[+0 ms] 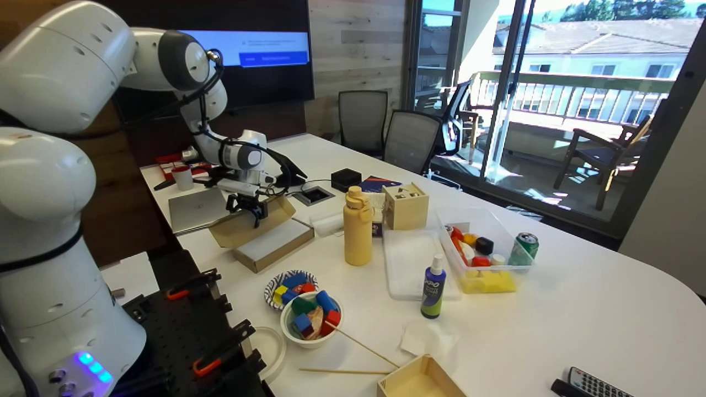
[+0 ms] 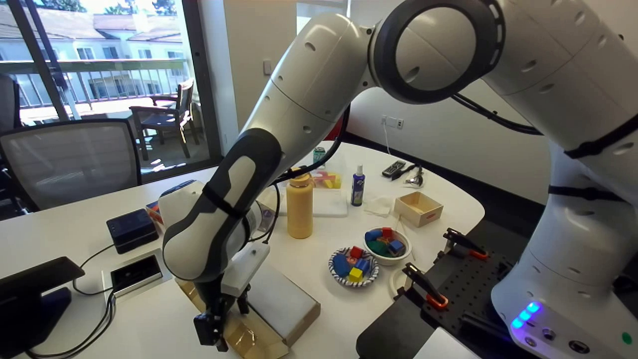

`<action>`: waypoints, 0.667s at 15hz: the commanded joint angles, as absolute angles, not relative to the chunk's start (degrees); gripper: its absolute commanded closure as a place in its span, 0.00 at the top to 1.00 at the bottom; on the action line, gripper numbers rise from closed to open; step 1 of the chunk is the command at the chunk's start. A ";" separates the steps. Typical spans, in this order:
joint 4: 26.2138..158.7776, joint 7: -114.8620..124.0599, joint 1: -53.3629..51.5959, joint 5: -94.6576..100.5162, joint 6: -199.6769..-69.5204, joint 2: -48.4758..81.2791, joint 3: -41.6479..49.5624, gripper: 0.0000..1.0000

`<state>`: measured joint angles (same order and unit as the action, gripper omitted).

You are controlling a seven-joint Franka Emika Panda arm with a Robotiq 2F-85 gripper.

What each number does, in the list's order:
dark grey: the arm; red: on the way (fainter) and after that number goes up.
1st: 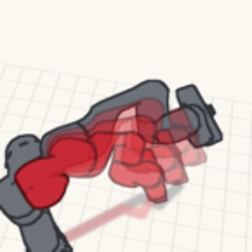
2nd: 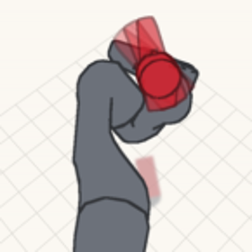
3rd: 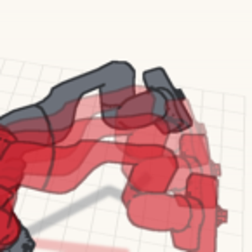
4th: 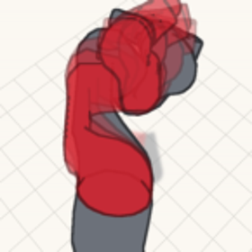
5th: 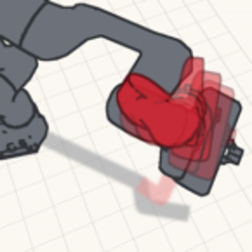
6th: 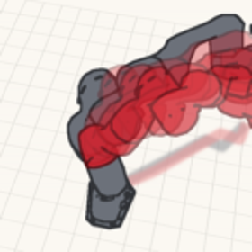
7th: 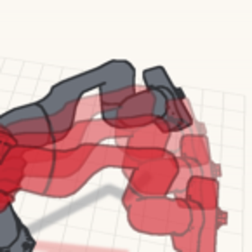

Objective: Open the box on the table then remove the contents inside it

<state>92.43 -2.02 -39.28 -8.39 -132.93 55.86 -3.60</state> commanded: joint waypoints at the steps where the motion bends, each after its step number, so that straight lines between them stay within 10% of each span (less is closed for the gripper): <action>1: 90.16 0.13 -34.56 -4.80 -124.55 59.12 -8.19 1.00; 10: 94.51 -1.28 -29.56 -2.59 -127.70 61.77 -12.06 1.00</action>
<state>92.19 -1.74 -32.34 -3.56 -124.20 59.14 -10.15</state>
